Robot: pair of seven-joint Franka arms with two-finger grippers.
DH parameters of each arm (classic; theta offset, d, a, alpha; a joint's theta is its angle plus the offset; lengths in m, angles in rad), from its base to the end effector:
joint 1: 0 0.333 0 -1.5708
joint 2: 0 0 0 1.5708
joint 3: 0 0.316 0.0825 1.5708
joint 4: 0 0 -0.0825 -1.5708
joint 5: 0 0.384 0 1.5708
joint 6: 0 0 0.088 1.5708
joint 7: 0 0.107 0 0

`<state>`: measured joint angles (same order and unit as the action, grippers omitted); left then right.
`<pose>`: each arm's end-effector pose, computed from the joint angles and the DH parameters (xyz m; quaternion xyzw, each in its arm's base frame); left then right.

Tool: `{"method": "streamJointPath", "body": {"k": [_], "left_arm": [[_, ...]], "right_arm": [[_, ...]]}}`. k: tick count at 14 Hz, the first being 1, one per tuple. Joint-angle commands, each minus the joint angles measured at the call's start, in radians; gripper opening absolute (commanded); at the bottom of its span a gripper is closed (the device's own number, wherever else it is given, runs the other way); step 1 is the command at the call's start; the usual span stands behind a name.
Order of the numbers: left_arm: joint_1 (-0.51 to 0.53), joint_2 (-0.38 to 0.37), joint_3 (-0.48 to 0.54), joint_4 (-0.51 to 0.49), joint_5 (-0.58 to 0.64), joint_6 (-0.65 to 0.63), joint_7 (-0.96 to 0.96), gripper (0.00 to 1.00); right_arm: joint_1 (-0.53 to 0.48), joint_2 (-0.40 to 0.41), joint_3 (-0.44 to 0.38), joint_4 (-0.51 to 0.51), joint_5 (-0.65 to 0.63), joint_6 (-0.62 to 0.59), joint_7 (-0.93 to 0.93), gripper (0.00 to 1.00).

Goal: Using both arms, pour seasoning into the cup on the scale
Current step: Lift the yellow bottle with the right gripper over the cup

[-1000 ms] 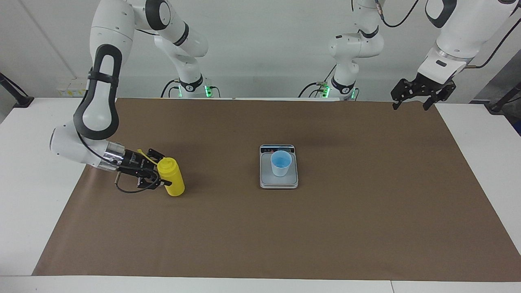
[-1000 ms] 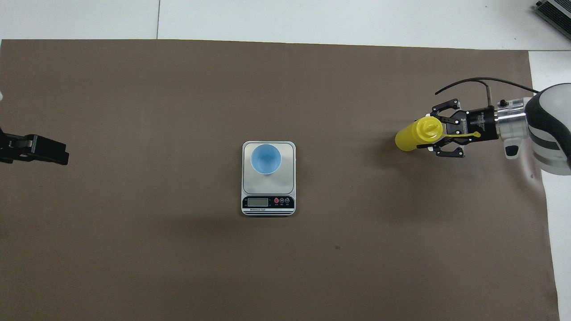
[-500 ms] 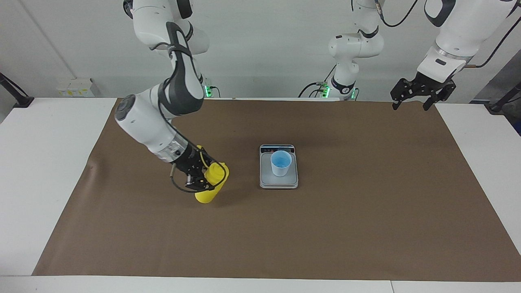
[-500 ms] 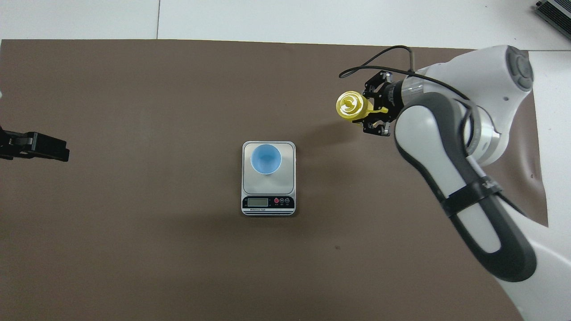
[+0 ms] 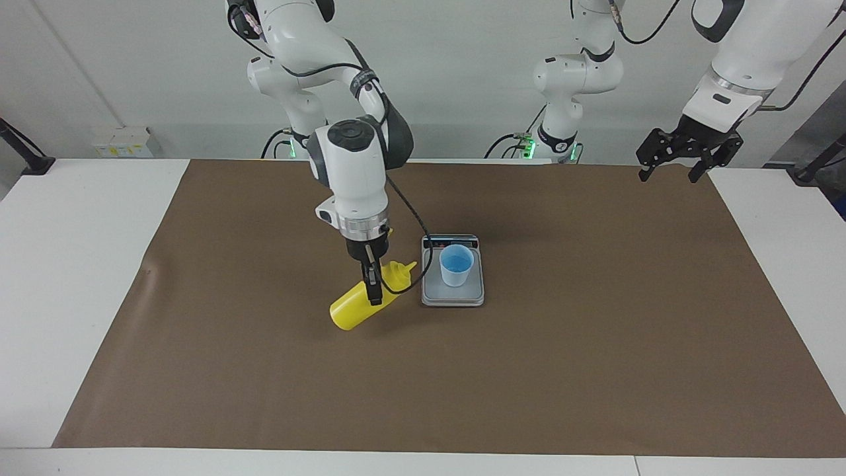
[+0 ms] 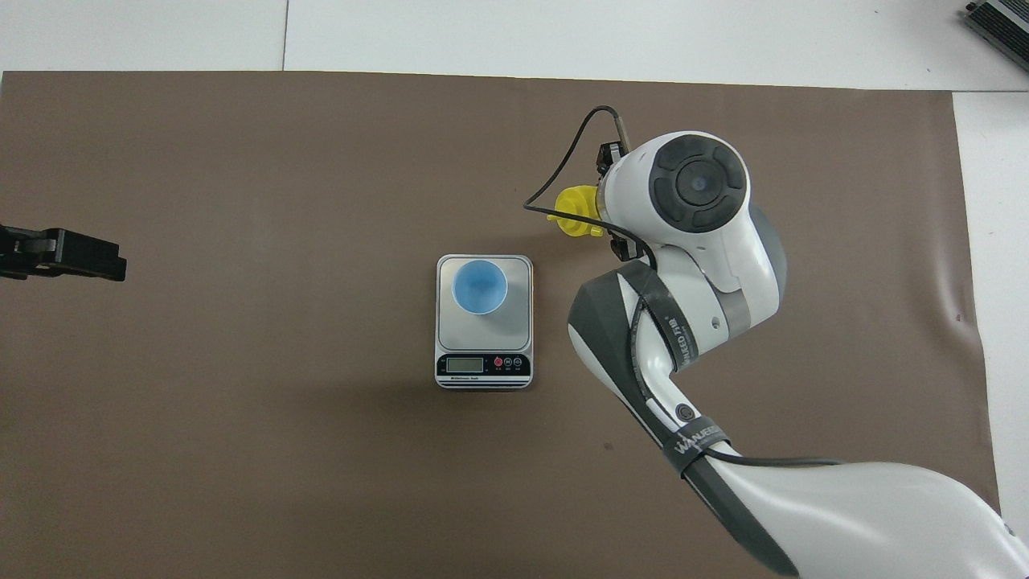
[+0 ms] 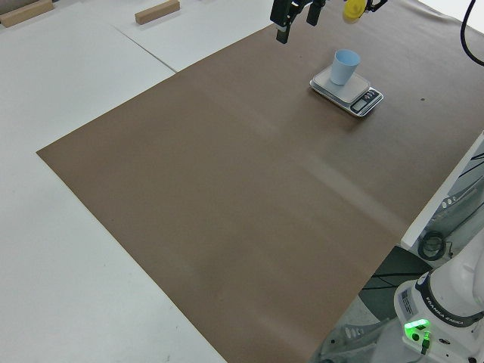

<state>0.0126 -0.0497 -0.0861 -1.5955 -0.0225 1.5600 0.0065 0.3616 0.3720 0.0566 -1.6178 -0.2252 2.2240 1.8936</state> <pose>0.5364 -0.0432 0.6390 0.9991 -0.0401 0.0067 0.0093 0.6323 0.2681 0.4338 -0.7675 0.6243 -0.1264 0.0719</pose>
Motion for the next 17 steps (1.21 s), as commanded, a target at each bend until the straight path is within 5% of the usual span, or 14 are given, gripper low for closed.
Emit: {"method": "streamJointPath", "body": {"k": [1, 5, 17], "left_arm": [[-0.003, -0.033, 0.0, -0.044, -0.013, 0.014, -0.008, 1.0], [0.01, -0.033, 0.005, -0.044, -0.011, 0.015, -0.008, 1.0], [0.01, -0.033, 0.005, -0.044, -0.011, 0.015, -0.008, 1.0]], "right_arm": [[0.04, -0.004, -0.001, -0.01, -0.109, 0.019, 0.038, 0.0], [0.121, -0.015, -0.001, -0.091, -0.314, 0.097, 0.036, 0.0], [0.203, -0.068, 0.0, -0.168, -0.75, 0.045, 0.163, 0.0]]}}
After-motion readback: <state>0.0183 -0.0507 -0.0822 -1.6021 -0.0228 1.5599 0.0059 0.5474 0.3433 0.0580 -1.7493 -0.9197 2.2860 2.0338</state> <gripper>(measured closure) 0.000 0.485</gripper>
